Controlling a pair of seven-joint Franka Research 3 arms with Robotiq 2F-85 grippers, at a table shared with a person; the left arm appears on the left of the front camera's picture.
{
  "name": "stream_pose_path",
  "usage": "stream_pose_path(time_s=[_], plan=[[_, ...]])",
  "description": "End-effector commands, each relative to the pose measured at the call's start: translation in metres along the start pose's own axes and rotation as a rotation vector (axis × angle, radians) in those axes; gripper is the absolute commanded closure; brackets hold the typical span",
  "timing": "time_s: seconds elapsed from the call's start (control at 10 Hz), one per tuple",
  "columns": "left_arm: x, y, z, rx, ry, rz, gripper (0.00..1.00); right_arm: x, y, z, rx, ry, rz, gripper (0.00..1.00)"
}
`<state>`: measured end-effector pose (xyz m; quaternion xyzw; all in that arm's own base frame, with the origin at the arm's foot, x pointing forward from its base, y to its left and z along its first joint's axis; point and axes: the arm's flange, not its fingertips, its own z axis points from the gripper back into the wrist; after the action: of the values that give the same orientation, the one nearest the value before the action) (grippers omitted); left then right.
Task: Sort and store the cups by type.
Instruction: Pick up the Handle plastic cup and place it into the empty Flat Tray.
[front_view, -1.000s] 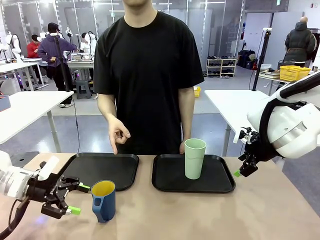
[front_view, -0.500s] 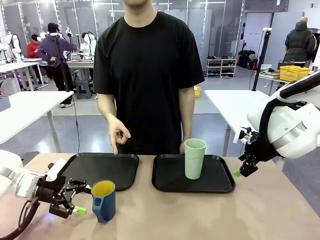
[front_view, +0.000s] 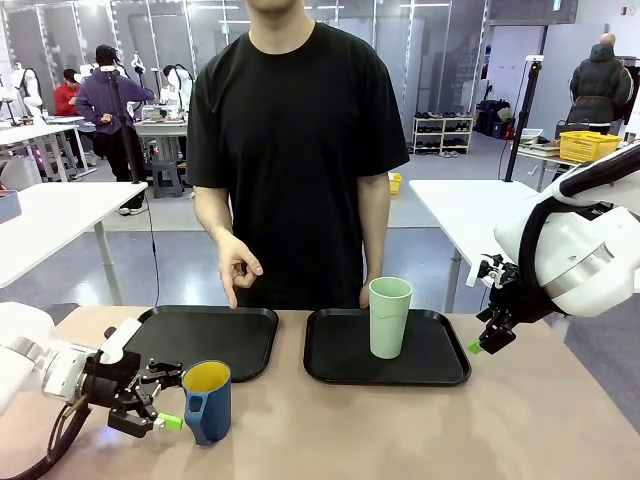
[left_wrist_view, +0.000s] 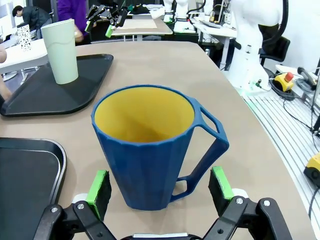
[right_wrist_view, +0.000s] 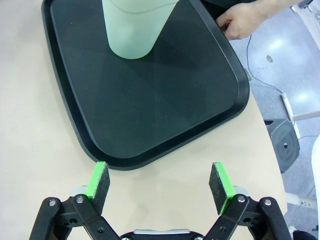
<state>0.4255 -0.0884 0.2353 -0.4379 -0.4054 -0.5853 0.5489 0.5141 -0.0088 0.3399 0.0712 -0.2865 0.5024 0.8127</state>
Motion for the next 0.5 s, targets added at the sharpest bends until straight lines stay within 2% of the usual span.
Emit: stream_pose_path(time_s=[0.0,0.4], plan=[[-0.0035,0.0077,-0.0092,0.01,-0.036,-0.033,0.0,0.0008,-0.0016,-0.0011,-0.007,-0.012,-0.005,0.0],[-0.0057,0.0118,-0.0177,0.027,-0.035,-0.041,0.0,0.0008,-0.0016,-0.0011,-0.007,-0.012,-0.005,0.0]])
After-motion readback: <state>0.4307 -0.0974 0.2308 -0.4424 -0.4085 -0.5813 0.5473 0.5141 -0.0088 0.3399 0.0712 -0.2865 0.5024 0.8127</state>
